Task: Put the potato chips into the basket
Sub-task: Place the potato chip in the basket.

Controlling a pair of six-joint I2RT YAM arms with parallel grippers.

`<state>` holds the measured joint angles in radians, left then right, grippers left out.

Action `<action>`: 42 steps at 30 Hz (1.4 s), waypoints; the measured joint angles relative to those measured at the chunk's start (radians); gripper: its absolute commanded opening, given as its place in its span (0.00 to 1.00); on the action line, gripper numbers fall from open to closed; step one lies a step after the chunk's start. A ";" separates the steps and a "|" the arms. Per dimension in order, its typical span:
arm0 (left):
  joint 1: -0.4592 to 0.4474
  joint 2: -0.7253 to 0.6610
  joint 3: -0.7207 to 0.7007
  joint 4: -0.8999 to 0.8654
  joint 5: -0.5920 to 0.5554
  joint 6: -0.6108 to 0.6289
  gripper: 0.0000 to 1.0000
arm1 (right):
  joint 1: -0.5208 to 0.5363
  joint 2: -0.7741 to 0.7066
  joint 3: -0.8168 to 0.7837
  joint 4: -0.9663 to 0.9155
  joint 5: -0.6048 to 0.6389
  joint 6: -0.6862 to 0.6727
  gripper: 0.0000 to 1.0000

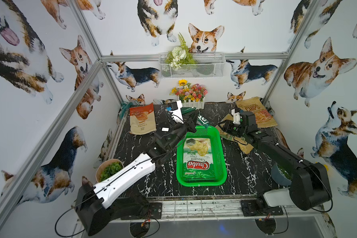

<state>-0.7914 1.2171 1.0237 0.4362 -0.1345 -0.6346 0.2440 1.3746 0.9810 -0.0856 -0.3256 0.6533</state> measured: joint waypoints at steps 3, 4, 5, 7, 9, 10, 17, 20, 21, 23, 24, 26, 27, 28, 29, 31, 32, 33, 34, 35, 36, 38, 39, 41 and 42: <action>-0.093 0.031 0.005 0.013 -0.156 -0.026 0.00 | 0.000 -0.007 -0.013 0.009 0.000 0.017 0.49; -0.112 0.037 0.005 0.013 -0.200 -0.035 0.00 | 0.000 -0.009 -0.014 0.013 0.001 0.018 0.49; -0.135 0.044 0.005 0.010 -0.253 -0.056 0.00 | -0.002 -0.012 -0.016 0.016 0.001 0.018 0.49; -0.174 0.054 0.005 0.003 -0.349 -0.092 0.00 | -0.002 -0.022 -0.020 0.020 0.002 0.020 0.49; -0.207 0.062 0.002 -0.014 -0.436 -0.134 0.00 | -0.004 -0.032 -0.024 0.022 0.007 0.020 0.49; -0.217 0.066 0.000 -0.025 -0.468 -0.151 0.00 | -0.007 -0.035 -0.024 0.021 0.008 0.020 0.49; -0.239 0.123 -0.005 -0.067 -0.588 -0.217 0.00 | -0.087 -0.029 -0.034 0.019 -0.001 0.021 0.51; -0.249 0.156 -0.011 -0.067 -0.629 -0.216 0.00 | -0.109 -0.029 -0.050 0.021 -0.016 0.029 0.51; -0.249 0.164 -0.016 -0.067 -0.638 -0.217 0.00 | -0.109 -0.029 -0.052 0.021 -0.017 0.031 0.51; -0.249 0.177 -0.039 -0.068 -0.649 -0.238 0.00 | -0.113 -0.029 -0.056 0.022 -0.024 0.033 0.51; -0.250 0.180 -0.049 -0.068 -0.652 -0.243 0.00 | -0.113 -0.029 -0.058 0.022 -0.027 0.033 0.51; -0.254 0.187 -0.072 -0.071 -0.666 -0.269 0.00 | -0.116 -0.029 -0.063 0.022 -0.031 0.033 0.51; -0.258 0.188 -0.081 -0.071 -0.678 -0.280 0.00 | -0.120 -0.029 -0.067 0.022 -0.035 0.033 0.51; -0.262 0.188 -0.088 -0.074 -0.687 -0.290 0.00 | -0.120 -0.029 -0.071 0.023 -0.039 0.033 0.51; -0.263 0.190 -0.092 -0.075 -0.697 -0.291 0.00 | -0.120 -0.029 -0.073 0.023 -0.040 0.033 0.51; -0.263 0.191 -0.093 -0.074 -0.705 -0.291 0.00 | -0.120 -0.029 -0.077 0.023 -0.042 0.039 0.51; -0.263 0.191 -0.093 -0.071 -0.709 -0.286 0.00 | -0.120 -0.029 -0.078 0.023 -0.043 0.040 0.51; -0.263 0.193 -0.091 -0.066 -0.713 -0.277 0.00 | -0.120 -0.029 -0.078 0.023 -0.044 0.040 0.51; -0.263 0.199 -0.082 -0.058 -0.716 -0.256 0.00 | -0.120 -0.028 -0.078 0.024 -0.044 0.040 0.51; -0.263 0.205 -0.071 -0.052 -0.718 -0.234 0.00 | -0.120 -0.027 -0.076 0.024 -0.045 0.040 0.51; -0.263 0.212 -0.057 -0.043 -0.720 -0.204 0.00 | -0.120 -0.026 -0.074 0.024 -0.047 0.040 0.51; -0.262 0.222 -0.025 -0.014 -0.723 -0.137 0.00 | -0.120 -0.025 -0.068 0.024 -0.048 0.040 0.51; -0.259 0.223 -0.014 -0.002 -0.723 -0.110 0.00 | -0.120 -0.024 -0.065 0.024 -0.050 0.040 0.51; -0.249 0.223 -0.011 0.021 -0.723 -0.080 0.00 | -0.120 -0.018 -0.060 0.026 -0.051 0.040 0.51; -0.243 0.223 -0.015 0.021 -0.720 -0.081 0.00 | -0.120 -0.014 -0.060 0.028 -0.053 0.040 0.51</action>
<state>-1.0344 1.4403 1.0084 0.4576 -0.8547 -0.7155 0.1242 1.3602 0.9215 -0.0578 -0.3786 0.6933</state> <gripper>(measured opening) 0.070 0.513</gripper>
